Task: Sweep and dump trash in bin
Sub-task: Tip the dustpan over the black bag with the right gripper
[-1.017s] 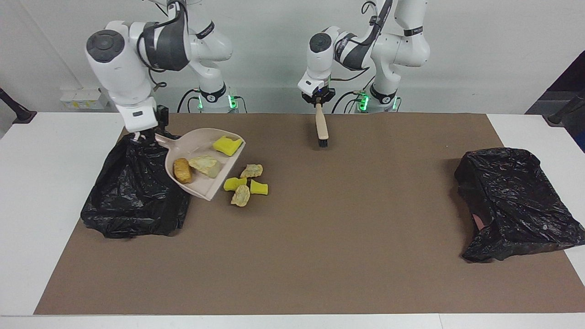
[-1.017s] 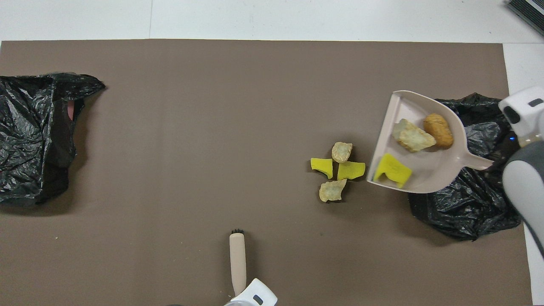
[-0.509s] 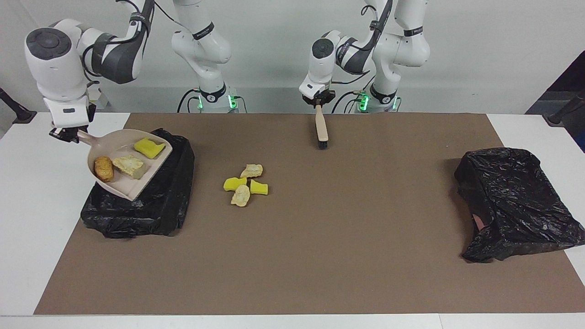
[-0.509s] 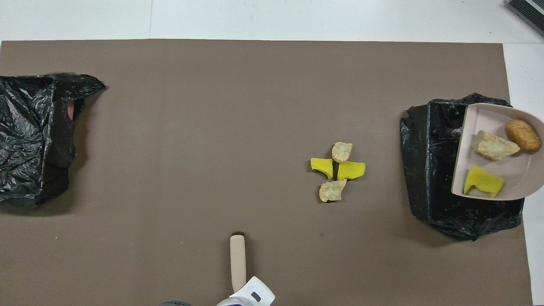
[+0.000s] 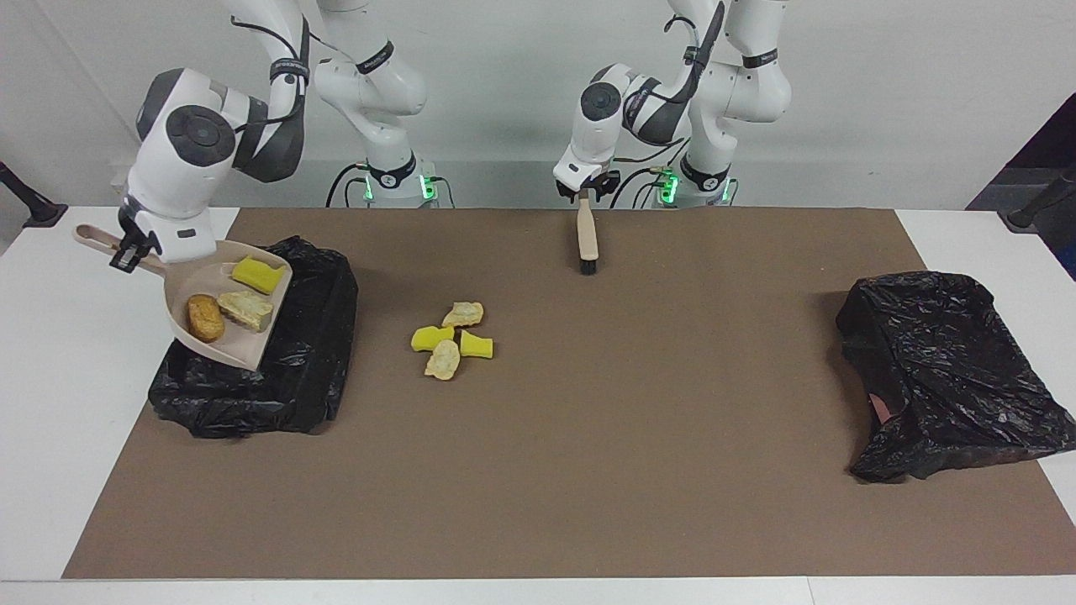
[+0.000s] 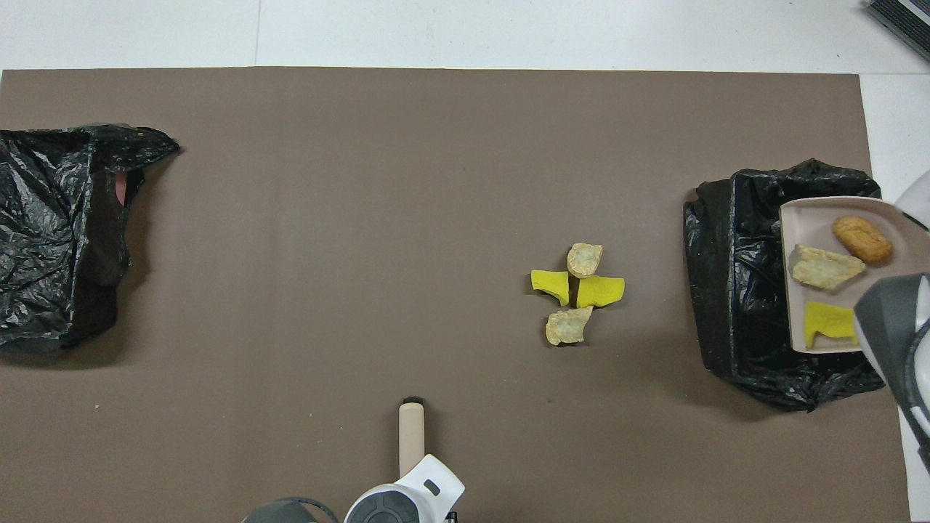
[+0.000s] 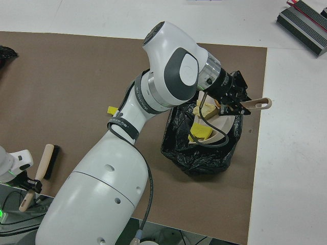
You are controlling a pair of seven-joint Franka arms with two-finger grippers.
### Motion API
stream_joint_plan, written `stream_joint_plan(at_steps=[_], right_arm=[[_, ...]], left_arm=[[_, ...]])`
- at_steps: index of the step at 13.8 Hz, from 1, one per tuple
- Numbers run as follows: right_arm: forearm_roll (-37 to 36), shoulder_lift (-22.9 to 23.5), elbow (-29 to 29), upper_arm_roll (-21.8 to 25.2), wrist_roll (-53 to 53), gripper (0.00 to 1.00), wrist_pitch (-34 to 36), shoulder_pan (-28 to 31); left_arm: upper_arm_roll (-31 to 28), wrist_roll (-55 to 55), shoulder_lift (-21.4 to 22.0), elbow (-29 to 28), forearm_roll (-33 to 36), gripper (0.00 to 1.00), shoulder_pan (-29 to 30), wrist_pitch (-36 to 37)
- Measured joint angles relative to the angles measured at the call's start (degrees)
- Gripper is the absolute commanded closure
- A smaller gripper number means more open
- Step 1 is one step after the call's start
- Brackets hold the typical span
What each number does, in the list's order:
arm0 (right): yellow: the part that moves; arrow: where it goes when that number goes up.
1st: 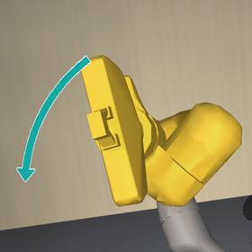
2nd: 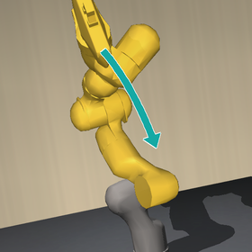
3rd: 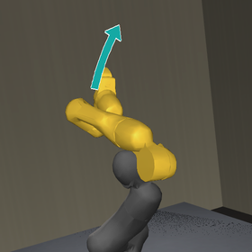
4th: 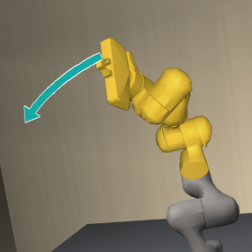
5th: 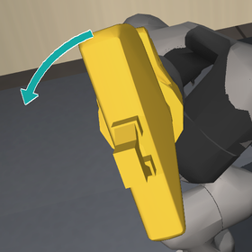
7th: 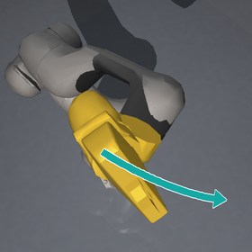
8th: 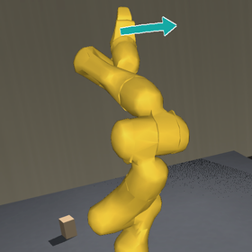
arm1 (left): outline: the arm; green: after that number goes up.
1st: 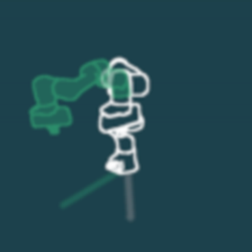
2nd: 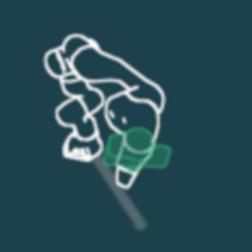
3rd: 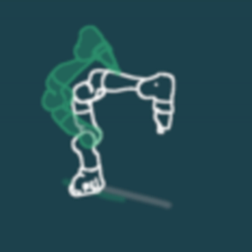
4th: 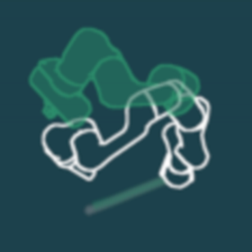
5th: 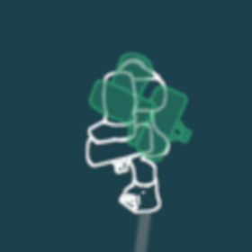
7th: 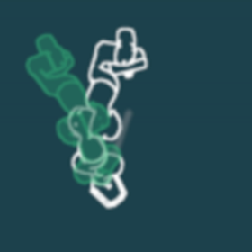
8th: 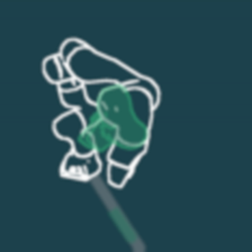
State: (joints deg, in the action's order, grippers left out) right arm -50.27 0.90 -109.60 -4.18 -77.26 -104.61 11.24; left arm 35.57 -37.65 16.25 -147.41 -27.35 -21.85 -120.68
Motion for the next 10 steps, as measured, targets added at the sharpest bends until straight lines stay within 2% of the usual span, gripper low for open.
stream_joint_plan(at_steps=[2,5,7,10], right_arm=[[-4.3,0.0,-2.0,-0.1,3.1,1.00,0.9,-2.7],[-6.9,0.0,-2.6,-0.1,3.7,1.00,2.5,-3.1],[-8.7,-0.3,-1.8,-0.1,4.4,1.00,9.1,-5.4],[-9.4,-1.1,-0.6,-0.4,6.2,1.00,16.7,-10.2]], left_arm=[[-4.0,3.5,-1.2,4.1,1.0,0.00,1.3,-0.1],[-12.3,5.4,-3.9,11.5,12.2,0.00,1.8,-0.1],[-18.2,9.5,-5.9,16.0,19.5,0.00,2.0,-0.1],[-28.2,21.5,-7.1,21.8,23.2,0.00,2.2,0.1]])
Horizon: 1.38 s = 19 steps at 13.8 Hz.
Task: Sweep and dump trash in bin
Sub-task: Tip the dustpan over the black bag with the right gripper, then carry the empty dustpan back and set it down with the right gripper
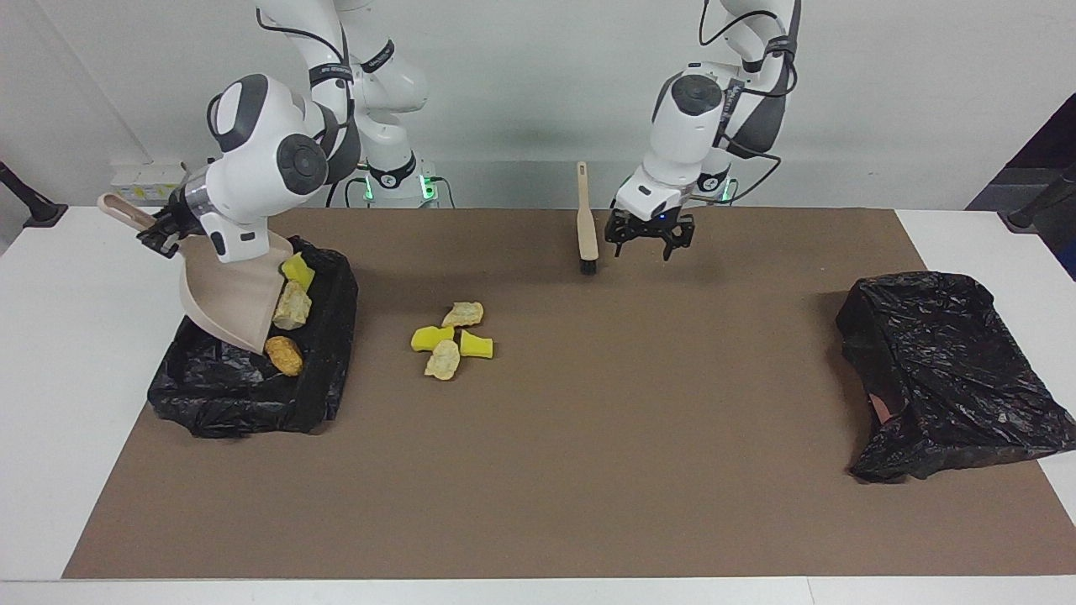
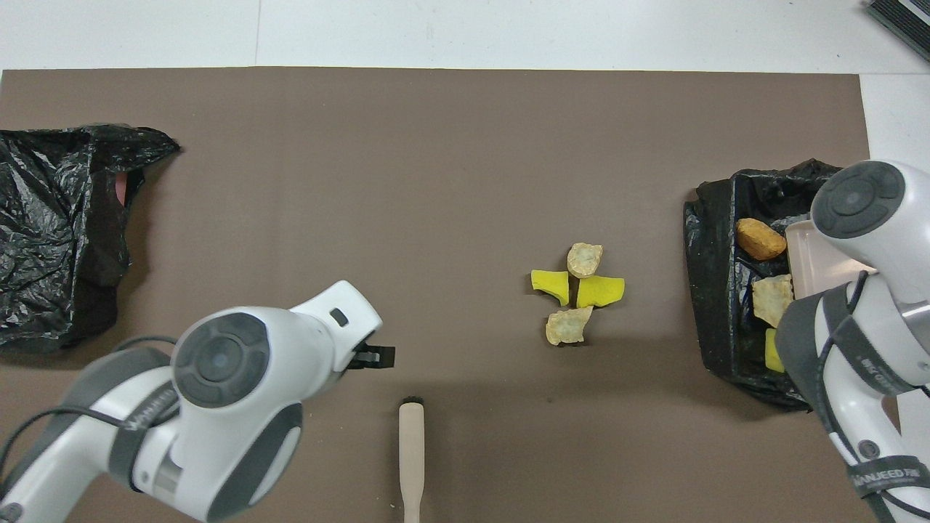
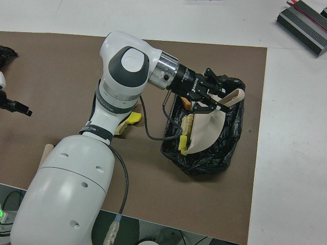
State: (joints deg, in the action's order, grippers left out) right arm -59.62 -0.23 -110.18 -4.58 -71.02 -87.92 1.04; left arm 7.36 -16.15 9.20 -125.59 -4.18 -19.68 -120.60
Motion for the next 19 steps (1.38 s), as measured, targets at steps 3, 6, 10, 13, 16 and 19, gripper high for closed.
stream_joint_plan(at_steps=[3,6,10,13,16,19], right_arm=[[0.2,-2.3,0.6,0.8,-1.2,1.00,0.6,0.2],[3.5,-6.7,1.3,2.3,-4.6,1.00,3.3,0.6],[15.0,-8.7,5.9,1.9,-2.6,1.00,8.0,0.7],[29.1,-8.7,6.9,1.2,13.2,1.00,9.4,0.2],[39.9,-8.7,6.8,-2.2,36.1,1.00,9.4,-0.9],[50.6,-7.0,6.6,-6.1,60.6,1.00,7.8,-5.1]], left_arm=[[-5.6,8.6,-0.4,7.7,2.4,0.00,2.2,4.6],[-6.0,17.3,-1.3,18.2,2.8,0.00,8.0,14.1],[-6.6,23.1,-1.9,30.2,2.8,0.00,11.8,26.3],[-7.9,24.4,-3.0,35.3,2.8,0.00,11.8,32.5],[-9.1,26.2,-6.7,40.8,2.8,0.00,11.8,36.0],[-9.1,26.5,-9.2,43.7,2.8,0.00,11.7,37.1]])
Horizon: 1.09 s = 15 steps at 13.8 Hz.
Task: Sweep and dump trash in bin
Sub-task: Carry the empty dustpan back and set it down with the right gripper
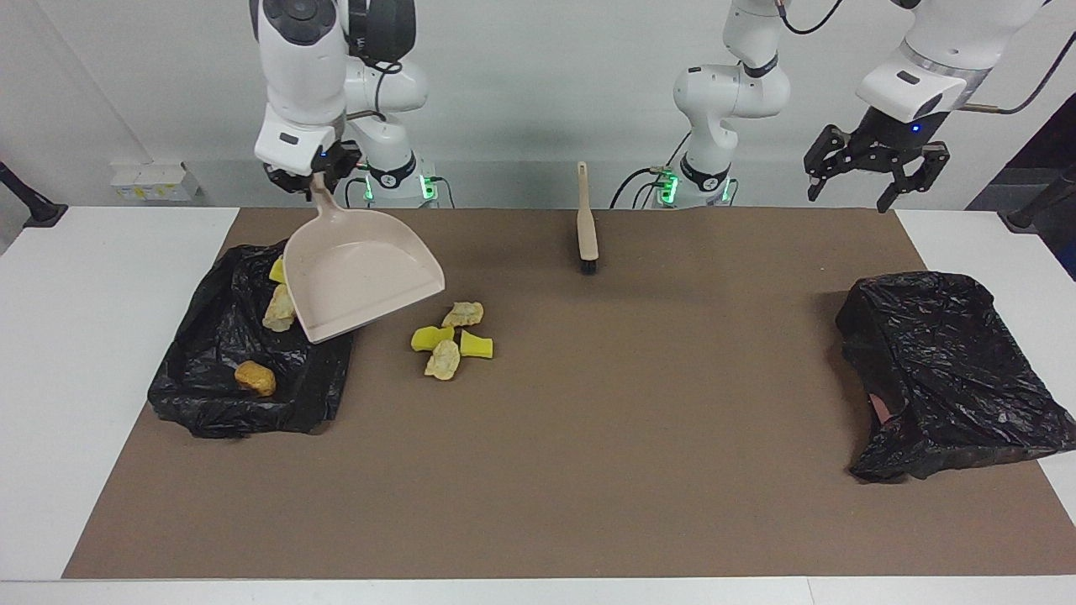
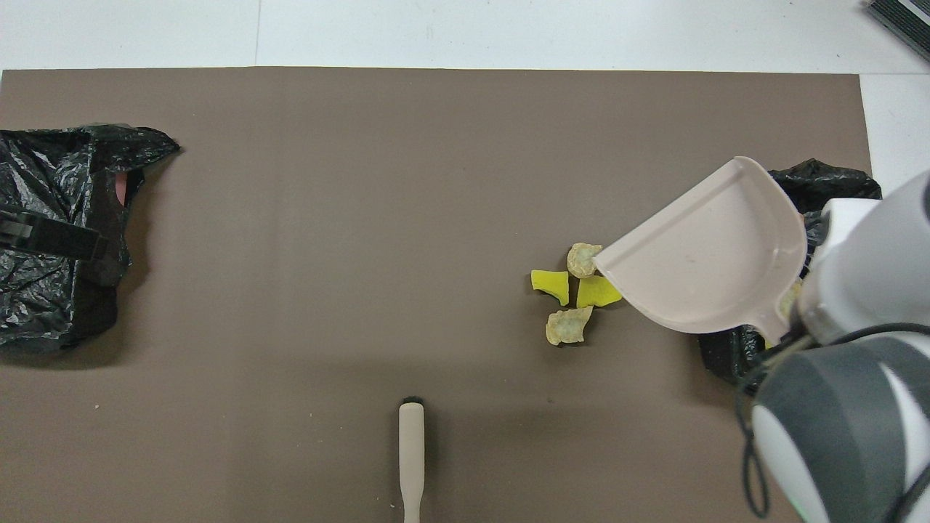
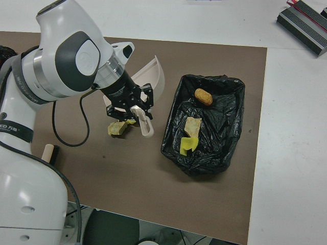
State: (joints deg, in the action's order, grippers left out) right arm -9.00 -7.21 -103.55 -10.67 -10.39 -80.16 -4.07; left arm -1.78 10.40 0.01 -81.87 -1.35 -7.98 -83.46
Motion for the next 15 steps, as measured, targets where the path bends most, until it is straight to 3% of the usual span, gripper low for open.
stream_joint_plan(at_steps=[3,7,12,15], right_arm=[[6.0,4.9,-0.3,-0.6,23.2,1.00,-9.2,-7.7],[8.4,16.2,0.6,-0.7,45.9,1.00,-24.8,-18.7],[9.9,31.1,11.3,-0.6,55.2,1.00,-31.8,-25.4],[10.0,35.9,14.6,-0.6,56.0,0.97,-34.7,-27.0]], left_arm=[[-0.7,0.0,0.0,0.7,0.0,0.00,0.0,0.3],[-1.7,0.0,0.5,0.7,0.0,0.00,0.0,1.8],[-3.3,-0.8,0.8,0.5,0.1,0.00,0.1,2.6],[-3.3,-1.0,0.8,0.5,0.1,0.00,0.1,2.6]])
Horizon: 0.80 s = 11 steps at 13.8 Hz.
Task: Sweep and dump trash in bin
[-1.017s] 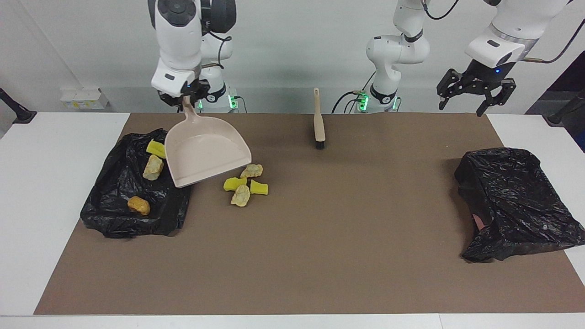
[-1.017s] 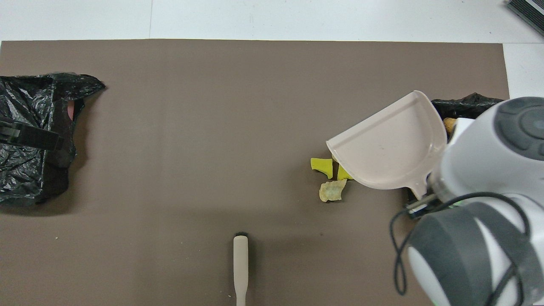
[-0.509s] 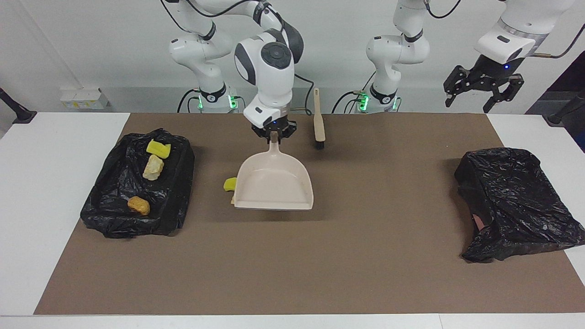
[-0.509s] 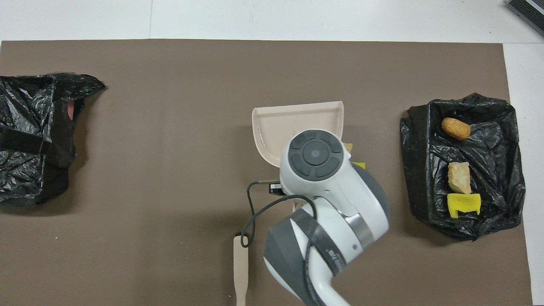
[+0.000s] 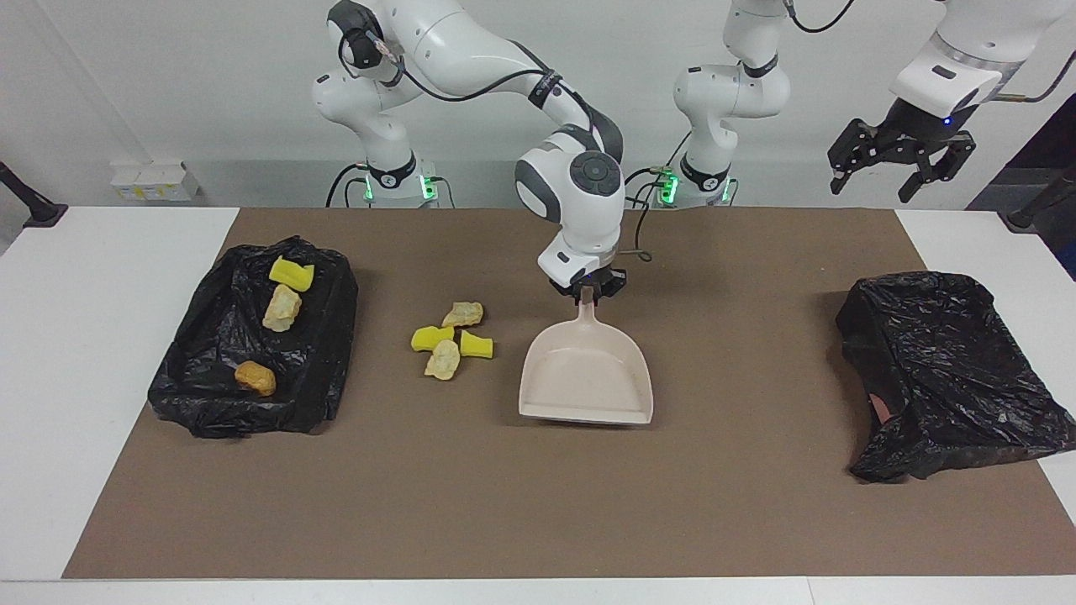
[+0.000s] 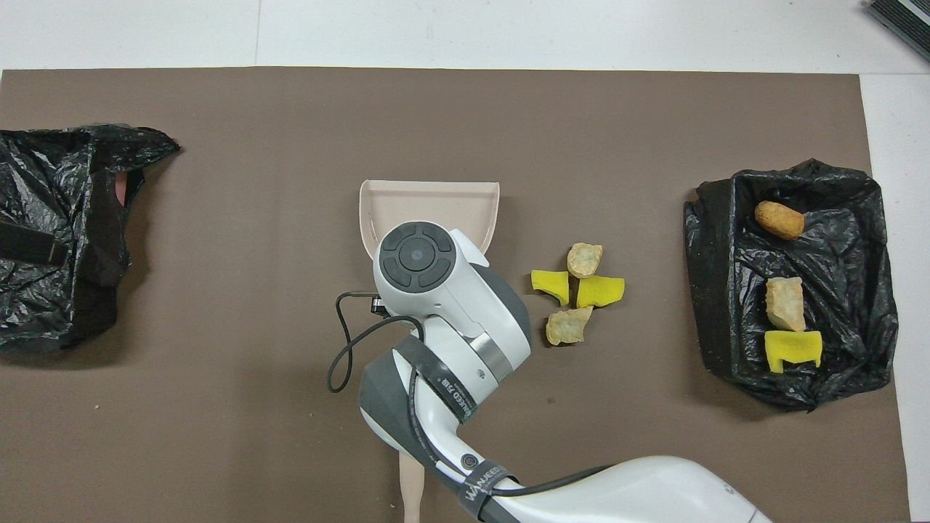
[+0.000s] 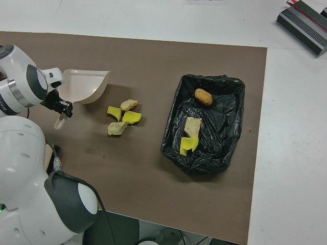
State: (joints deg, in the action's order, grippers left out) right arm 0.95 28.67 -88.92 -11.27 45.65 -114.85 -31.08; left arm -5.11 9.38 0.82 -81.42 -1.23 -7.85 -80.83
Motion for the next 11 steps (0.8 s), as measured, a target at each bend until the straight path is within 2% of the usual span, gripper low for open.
stream_joint_plan(at_steps=[1,2,3,4,5,8,11], right_arm=[[0.0,0.8,0.2,0.0,0.0,0.95,-0.4,0.0],[0.0,1.6,0.3,-0.1,0.0,0.87,-1.4,-0.1],[0.1,2.4,0.3,-0.2,0.0,0.67,-2.3,-0.1],[0.4,3.1,0.6,-0.4,0.0,0.41,-2.4,-0.1],[1.0,3.5,1.2,-0.7,0.0,0.00,-2.4,-0.1],[2.7,2.8,2.4,-1.0,-0.8,0.00,-2.0,0.0],[3.2,-1.1,1.5,-1.4,-1.3,0.00,0.5,-0.1]], left_arm=[[0.0,0.0,0.0,0.0,0.0,0.00,0.0,0.0],[0.0,0.0,0.0,0.0,0.0,0.00,0.0,0.0],[0.0,0.0,0.0,0.0,0.0,0.00,0.0,0.0],[0.0,0.0,0.0,0.0,0.0,0.00,0.0,0.0],[0.0,-0.1,0.0,0.0,0.0,0.00,0.0,0.0],[0.0,-0.3,0.0,-0.1,0.0,0.00,0.0,0.0],[0.0,-0.4,0.0,-0.1,0.0,0.00,0.0,-0.1]])
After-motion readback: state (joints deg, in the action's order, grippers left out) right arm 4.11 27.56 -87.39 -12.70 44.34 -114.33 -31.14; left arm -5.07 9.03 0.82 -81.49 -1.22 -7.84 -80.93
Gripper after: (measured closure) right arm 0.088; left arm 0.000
